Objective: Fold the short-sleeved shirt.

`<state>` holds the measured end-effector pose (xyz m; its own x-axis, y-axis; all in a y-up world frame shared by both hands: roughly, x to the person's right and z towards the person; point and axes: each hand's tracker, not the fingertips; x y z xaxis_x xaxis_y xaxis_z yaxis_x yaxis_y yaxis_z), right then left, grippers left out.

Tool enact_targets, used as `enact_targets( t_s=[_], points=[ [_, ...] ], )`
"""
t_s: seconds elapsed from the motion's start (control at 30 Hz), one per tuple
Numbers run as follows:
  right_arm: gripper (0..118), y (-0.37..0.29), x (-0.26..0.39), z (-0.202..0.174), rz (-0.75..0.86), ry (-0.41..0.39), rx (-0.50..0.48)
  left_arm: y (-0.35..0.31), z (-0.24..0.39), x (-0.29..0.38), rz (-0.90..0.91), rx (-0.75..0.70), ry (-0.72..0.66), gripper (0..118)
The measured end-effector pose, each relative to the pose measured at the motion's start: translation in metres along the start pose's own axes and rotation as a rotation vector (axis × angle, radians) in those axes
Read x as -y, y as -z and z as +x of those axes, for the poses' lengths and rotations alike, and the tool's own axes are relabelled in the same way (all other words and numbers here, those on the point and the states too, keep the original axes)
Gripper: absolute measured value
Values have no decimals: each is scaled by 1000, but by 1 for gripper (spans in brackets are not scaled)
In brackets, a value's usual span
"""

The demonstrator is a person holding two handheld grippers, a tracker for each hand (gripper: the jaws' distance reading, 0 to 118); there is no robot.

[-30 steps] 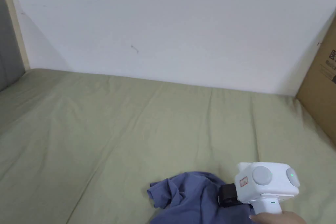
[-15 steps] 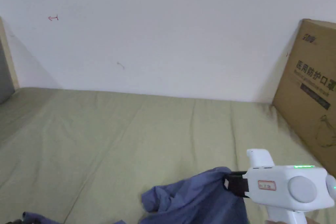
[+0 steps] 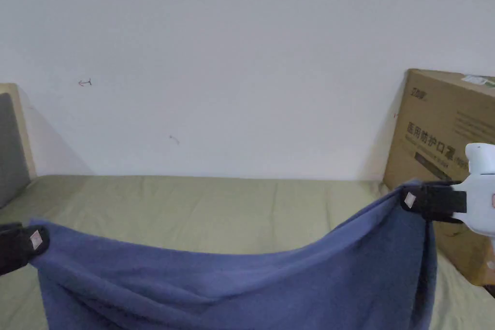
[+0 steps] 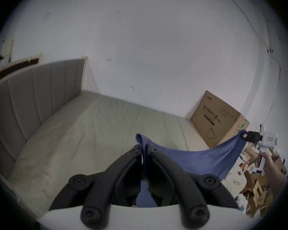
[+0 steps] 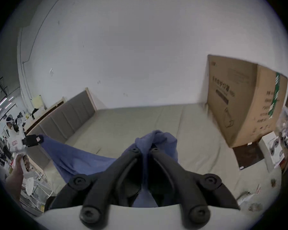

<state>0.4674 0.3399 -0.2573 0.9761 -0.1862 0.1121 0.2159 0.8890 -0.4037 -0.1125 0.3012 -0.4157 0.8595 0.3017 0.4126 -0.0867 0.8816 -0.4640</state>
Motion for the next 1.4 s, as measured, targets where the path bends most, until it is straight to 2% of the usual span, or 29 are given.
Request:
enact_targets(
  t_s=[0.07, 0.17, 0.27, 0.37, 0.53, 0.8, 0.97, 1.13, 1.3, 1.4],
  points=[
    [5, -16, -20, -1, 32, -7, 13, -4, 10, -23, 23, -9, 66, 5],
    [5, -24, -50, -3, 58, -13, 14, -4, 18, -55, 45, 21, 73, 4],
    [5, -21, -79, -8, 75, -61, 48, 4, 25, -83, 67, 17, 97, 4],
    [5, -12, -105, -10, 85, -53, 59, 20, 27, -107, 69, 23, 93, 4],
    [4, 20, -145, -4, 115, -43, 98, 61, 25, -139, 43, 12, 66, 3],
    [4, 85, -201, 14, 180, 25, 159, 138, 15, -191, 42, -39, 10, 3],
    [4, 131, -211, 24, 214, 18, 201, 183, 8, -209, 89, -75, -3, 3],
    [4, 180, -169, 42, 194, -19, 218, 219, -7, -187, 84, -123, -6, 3],
    [4, 235, -41, 66, -58, 9, 214, 248, -48, -87, -113, -137, -79, 3],
    [4, 253, 70, 78, -287, 20, 202, 251, -73, 6, -304, -171, -37, 3]
  ],
)
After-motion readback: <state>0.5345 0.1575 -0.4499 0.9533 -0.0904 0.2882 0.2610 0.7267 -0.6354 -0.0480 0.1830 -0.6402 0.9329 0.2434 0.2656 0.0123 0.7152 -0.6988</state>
